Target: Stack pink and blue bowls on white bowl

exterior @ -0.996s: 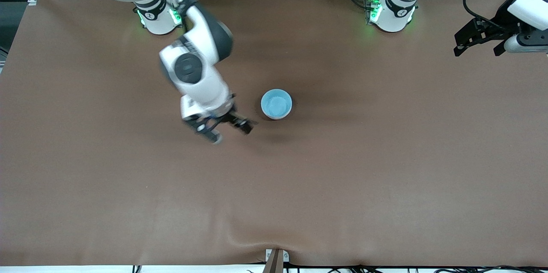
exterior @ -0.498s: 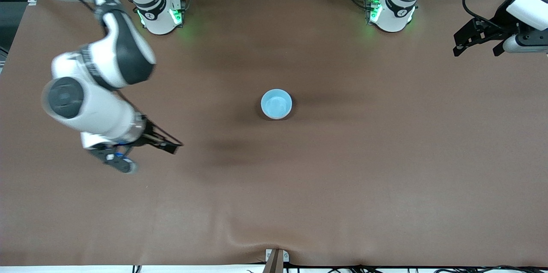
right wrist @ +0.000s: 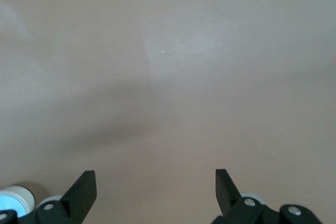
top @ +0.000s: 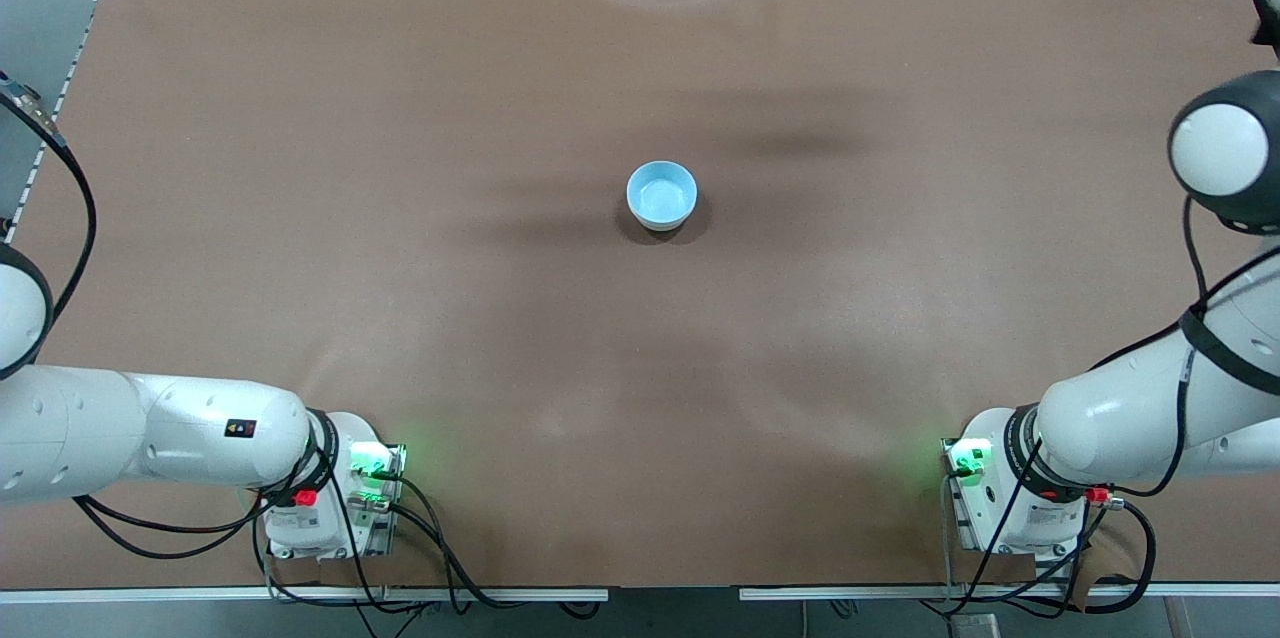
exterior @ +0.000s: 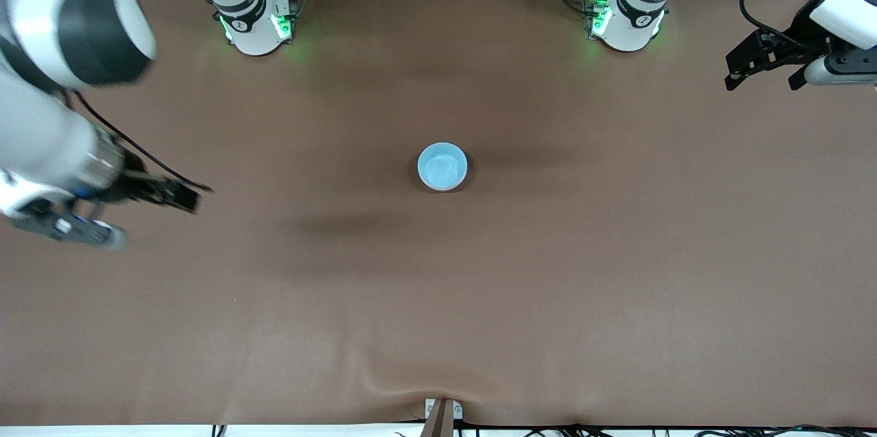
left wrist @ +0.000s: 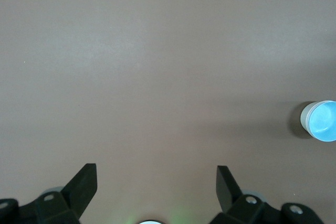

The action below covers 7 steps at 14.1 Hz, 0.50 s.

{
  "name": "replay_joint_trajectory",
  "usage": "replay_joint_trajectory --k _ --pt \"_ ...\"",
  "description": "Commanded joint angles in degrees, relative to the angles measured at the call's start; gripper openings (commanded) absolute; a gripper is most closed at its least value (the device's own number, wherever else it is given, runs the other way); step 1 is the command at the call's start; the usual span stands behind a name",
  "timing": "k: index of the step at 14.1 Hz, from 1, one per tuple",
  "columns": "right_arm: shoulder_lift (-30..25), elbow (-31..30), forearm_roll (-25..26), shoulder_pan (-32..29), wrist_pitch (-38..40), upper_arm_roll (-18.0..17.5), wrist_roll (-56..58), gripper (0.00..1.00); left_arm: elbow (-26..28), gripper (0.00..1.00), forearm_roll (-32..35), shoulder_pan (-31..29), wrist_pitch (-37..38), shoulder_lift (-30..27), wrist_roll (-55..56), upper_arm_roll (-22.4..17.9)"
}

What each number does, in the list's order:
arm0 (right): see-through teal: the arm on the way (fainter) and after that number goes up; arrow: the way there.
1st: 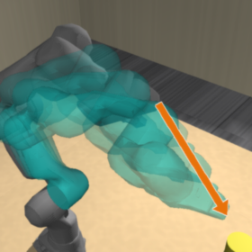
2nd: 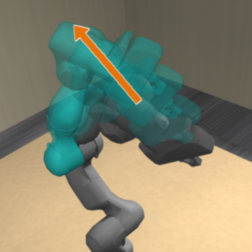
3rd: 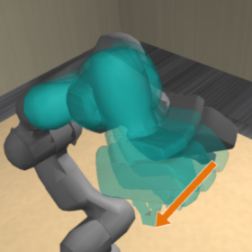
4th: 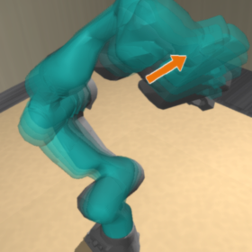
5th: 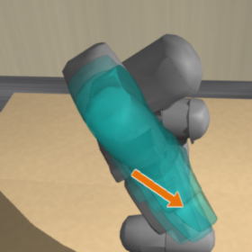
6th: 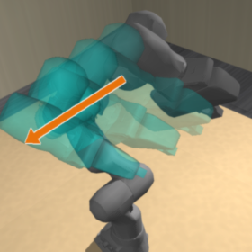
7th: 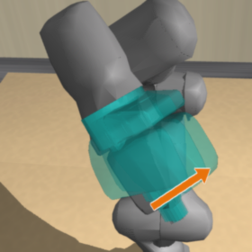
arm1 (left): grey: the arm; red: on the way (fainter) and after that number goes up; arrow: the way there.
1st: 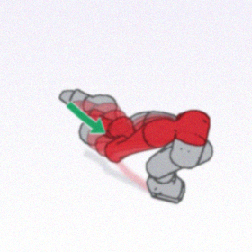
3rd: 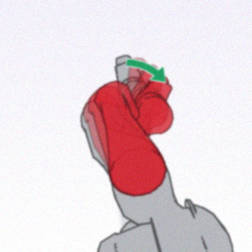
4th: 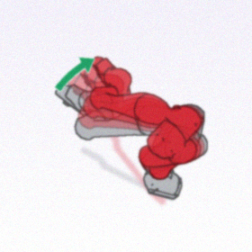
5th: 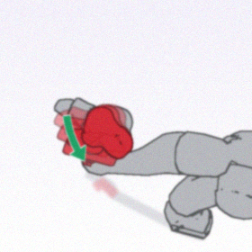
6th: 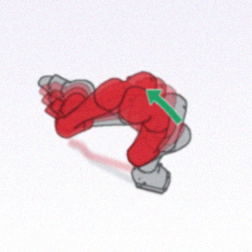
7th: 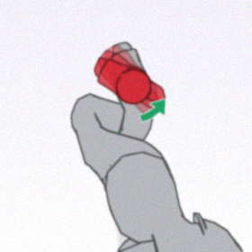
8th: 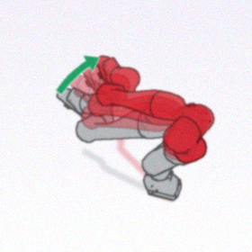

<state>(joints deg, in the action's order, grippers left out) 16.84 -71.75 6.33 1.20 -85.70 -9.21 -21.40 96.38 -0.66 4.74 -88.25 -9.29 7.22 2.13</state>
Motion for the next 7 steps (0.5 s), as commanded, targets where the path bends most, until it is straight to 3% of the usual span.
replay_joint_trajectory --k 1,3,7 --pt "-9.33 -8.89 0.09 0.91 -2.08 3.31 3.99 1.00 0.04 1.00 -1.27 0.09 -0.52 -0.11 0.07 -0.11" --pt "-15.05 -15.93 -1.40 1.18 -6.83 4.99 5.49 1.00 0.04 1.00 -1.27 0.09 -0.52 -0.11 0.07 -0.11" --pt "-19.20 -20.44 -2.28 1.70 -6.76 6.57 14.50 1.00 0.04 1.00 -1.27 0.18 -0.52 -0.03 0.07 -0.11"
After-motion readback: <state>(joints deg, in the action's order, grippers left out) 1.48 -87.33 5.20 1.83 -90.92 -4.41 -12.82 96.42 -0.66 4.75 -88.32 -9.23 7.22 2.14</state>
